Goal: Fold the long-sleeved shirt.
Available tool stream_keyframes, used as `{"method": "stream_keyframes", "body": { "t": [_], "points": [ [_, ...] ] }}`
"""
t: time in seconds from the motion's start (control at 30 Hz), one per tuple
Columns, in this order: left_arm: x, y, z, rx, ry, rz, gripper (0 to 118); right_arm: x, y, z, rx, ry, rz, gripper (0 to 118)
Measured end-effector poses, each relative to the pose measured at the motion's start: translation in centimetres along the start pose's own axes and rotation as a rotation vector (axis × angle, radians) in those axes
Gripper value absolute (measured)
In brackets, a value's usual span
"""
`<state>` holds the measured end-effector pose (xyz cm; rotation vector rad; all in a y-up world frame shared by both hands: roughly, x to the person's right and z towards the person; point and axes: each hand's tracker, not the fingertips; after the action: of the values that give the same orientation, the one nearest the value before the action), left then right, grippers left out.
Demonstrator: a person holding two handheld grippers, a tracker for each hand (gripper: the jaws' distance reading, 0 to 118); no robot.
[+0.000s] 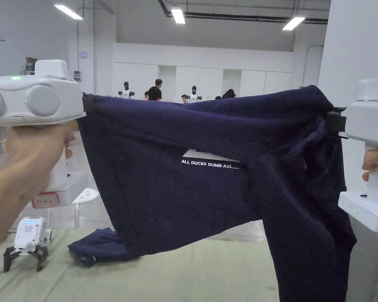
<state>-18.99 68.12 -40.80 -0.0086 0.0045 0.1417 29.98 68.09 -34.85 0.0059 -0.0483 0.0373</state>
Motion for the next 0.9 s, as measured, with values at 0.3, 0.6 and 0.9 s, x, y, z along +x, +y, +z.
{"method": "stream_keyframes", "body": {
  "t": [0.3,0.6,0.9],
  "points": [
    [2.2,2.4,-10.6,0.036,0.004,0.013,9,0.8,2.0,-11.2,0.056,-0.055,0.036,4],
    [2.3,-0.3,-16.3,0.023,0.041,-0.028,9,0.7,-1.4,-17.6,0.107,-0.044,0.016,4],
    [0.6,-12.4,-15.2,-0.129,0.023,-0.105,9,0.3,-13.9,-16.6,-0.078,0.017,-0.010,4]
  ]
}}
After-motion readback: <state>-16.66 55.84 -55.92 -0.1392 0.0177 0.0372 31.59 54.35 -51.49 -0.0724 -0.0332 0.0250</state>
